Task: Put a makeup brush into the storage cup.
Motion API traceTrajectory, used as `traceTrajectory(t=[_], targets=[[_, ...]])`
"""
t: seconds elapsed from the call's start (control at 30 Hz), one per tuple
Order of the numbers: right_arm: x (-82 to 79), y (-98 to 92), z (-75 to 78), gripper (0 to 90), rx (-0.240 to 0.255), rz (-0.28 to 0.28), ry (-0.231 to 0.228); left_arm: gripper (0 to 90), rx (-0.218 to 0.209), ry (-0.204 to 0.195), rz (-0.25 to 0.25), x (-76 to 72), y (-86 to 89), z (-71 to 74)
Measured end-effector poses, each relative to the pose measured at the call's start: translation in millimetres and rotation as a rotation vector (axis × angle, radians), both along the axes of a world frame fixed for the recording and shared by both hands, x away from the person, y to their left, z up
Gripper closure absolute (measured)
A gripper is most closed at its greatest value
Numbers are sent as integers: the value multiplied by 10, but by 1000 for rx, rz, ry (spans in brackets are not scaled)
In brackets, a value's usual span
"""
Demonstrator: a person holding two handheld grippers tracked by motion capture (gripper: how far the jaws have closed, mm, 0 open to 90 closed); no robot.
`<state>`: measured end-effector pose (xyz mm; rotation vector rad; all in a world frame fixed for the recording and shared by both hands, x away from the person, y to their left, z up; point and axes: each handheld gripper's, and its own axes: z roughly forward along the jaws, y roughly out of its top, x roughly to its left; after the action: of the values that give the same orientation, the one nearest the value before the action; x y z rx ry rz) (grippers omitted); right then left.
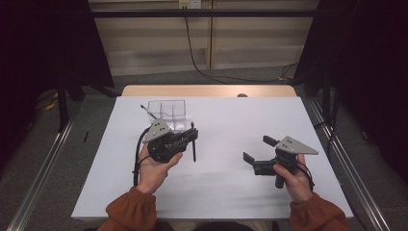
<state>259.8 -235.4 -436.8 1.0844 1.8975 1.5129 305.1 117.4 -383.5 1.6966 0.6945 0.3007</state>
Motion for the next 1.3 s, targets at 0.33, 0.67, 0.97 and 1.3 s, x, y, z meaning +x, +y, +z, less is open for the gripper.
traceTrajectory(t=[0.33,0.67,0.97,1.3], targets=[[-116,-225,-1,18,-10,-37,-6,841,-2,-3,26,27,125,30],[-216,-391,-8,0,13,-94,-45,841,-15,-11,61,60,298,57],[-255,-429,-55,0,9,-95,-48,841,2,-25,100,139,479,127],[-262,-431,-75,0,0,-85,-49,841,-3,-37,157,263,680,237]])
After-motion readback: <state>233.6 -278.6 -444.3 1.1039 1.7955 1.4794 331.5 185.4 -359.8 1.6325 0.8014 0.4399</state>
